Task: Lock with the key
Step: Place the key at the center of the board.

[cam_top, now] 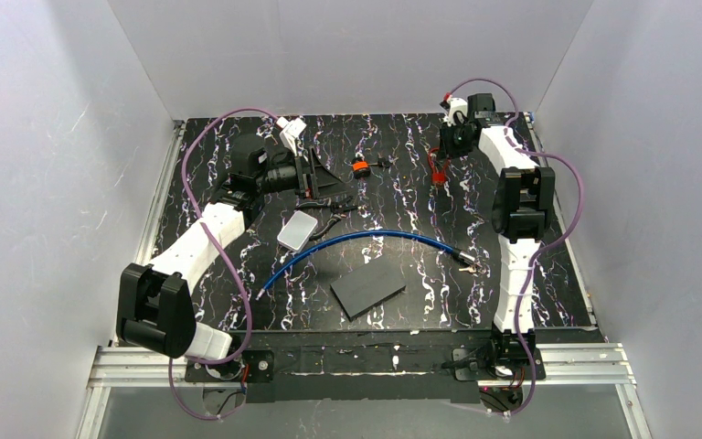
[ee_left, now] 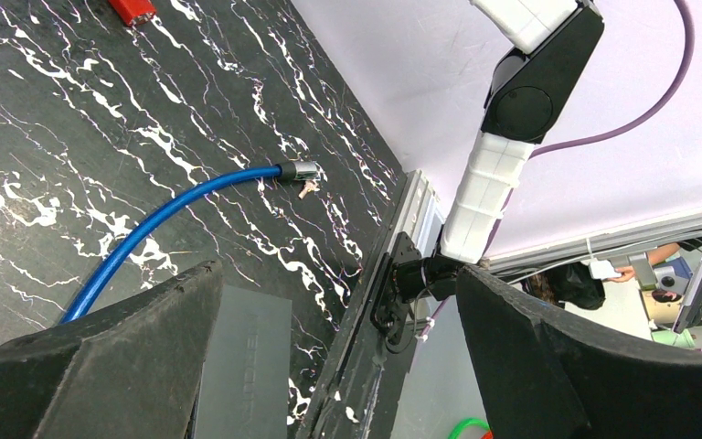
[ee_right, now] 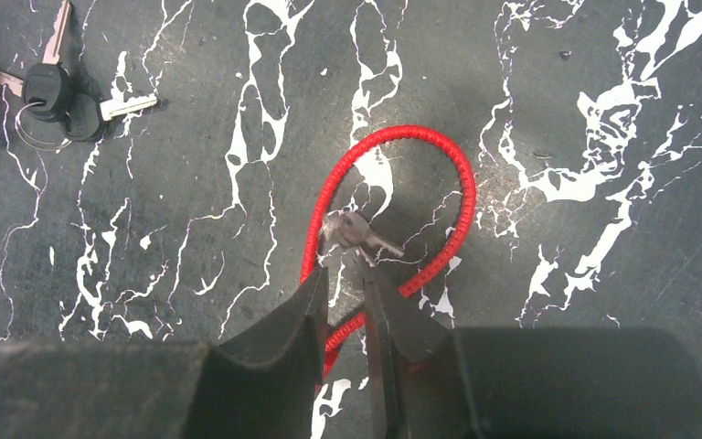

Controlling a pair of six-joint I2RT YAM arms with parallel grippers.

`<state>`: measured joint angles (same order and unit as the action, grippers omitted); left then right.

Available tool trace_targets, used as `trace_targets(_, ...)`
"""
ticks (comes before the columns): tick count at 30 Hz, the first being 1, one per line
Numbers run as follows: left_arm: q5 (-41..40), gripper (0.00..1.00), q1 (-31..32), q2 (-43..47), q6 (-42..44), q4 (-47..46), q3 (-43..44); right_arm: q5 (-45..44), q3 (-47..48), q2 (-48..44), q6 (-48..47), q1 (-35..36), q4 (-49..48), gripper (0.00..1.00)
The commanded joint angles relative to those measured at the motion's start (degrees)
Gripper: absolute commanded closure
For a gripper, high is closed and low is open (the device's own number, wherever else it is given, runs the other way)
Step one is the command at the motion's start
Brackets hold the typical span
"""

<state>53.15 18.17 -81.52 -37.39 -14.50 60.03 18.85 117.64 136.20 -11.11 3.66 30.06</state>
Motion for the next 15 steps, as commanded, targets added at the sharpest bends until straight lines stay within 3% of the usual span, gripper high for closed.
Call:
trace_targets(1, 0.2, 0.02, -0.19, 0.42, 1.46, 0.26, 0.78, 1.02, 3.56, -3.17, 0.18, 0.03, 0.98, 0.71)
trace_targets(6, 0.36, 0.02, -0.33, 1.04, 3.4, 2.22, 1.1, 4.58, 1.24, -9.0, -0.64, 0.02, 2.12, 0.59)
trace_targets(10, 1.12, 0.02, -1.54, 1.48, 6.85, 6.67, 1.84, 7.82, -2.96, -16.34, -2.0, 0.01, 3.07, 0.42)
trace_targets(15, -0.5, 0.02, -3.29, 2.66, 17.91, 22.0, 5.85, 12.11, -7.84, -23.68, -3.93, 0.02, 6.05, 0.24)
